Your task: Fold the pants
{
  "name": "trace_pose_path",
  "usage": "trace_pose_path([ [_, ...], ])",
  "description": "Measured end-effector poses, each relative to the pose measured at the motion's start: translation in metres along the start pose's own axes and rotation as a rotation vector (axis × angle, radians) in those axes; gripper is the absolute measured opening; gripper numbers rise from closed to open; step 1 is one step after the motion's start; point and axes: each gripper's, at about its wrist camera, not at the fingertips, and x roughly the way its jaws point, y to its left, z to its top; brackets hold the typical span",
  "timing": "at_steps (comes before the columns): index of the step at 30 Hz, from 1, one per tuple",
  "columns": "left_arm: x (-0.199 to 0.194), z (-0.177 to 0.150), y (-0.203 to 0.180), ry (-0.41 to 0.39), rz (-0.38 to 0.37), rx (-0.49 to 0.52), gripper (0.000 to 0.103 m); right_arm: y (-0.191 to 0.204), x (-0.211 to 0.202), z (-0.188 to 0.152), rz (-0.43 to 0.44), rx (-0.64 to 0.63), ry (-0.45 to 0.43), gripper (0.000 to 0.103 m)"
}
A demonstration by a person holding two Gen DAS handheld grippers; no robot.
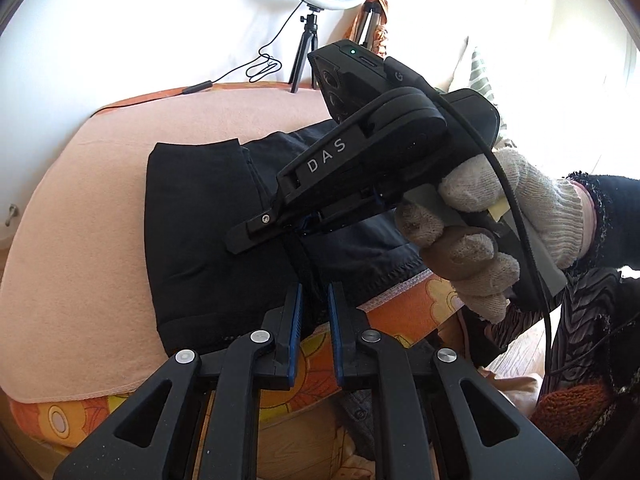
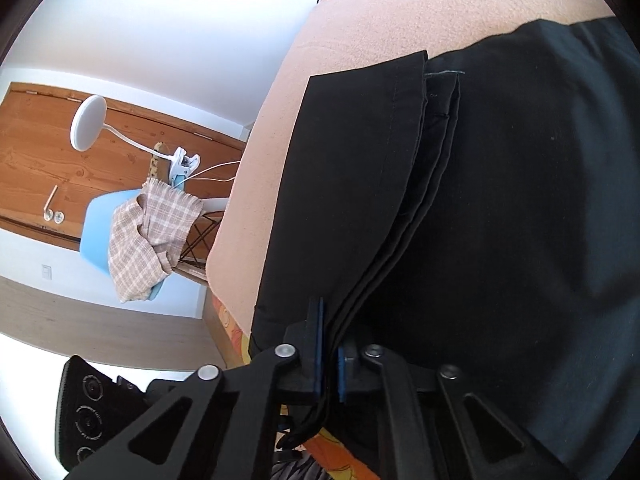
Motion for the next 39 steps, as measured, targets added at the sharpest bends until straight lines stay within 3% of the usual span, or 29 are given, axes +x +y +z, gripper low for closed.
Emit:
trace_pose_path([
  [2, -0.009, 0.003, 0.002, -0.031, 0.003, -0.033, 0.028, 0.000, -0.007, 0.000, -0.014, -0.029, -0.017, 0.001],
  [3, -0.014, 0.005, 0.003, -0.050, 0.012, -0.047, 0.042, 0.001, -0.012, 0.001, -0.024, -0.045, -0.030, 0.001],
  [4, -0.019, 0.007, 0.005, -0.073, 0.025, -0.062, 0.049, 0.002, -0.019, 0.001, -0.033, -0.065, -0.041, 0.001],
  [8, -0.032, 0.014, 0.010, -0.127, 0.065, -0.105, 0.049, 0.006, -0.045, 0.002, -0.070, -0.137, -0.069, 0.001],
  [11, -0.025, 0.019, 0.008, -0.112, 0.093, -0.126, 0.049, 0.011, -0.063, 0.001, -0.103, -0.183, -0.088, 0.001],
  [19, -0.001, 0.028, -0.008, -0.108, 0.025, -0.186, 0.049, -0.008, -0.124, -0.010, -0.186, -0.225, -0.140, 0.001],
  [31, 0.047, 0.042, -0.076, -0.057, -0.010, -0.097, 0.049, -0.060, -0.208, -0.034, -0.251, -0.179, -0.222, 0.001],
  [34, 0.055, 0.045, -0.085, -0.046, -0.024, -0.085, 0.055, -0.068, -0.220, -0.040, -0.266, -0.169, -0.239, 0.001],
  [39, 0.059, 0.052, -0.095, -0.033, -0.036, -0.067, 0.058, -0.085, -0.241, -0.049, -0.277, -0.135, -0.272, 0.001],
])
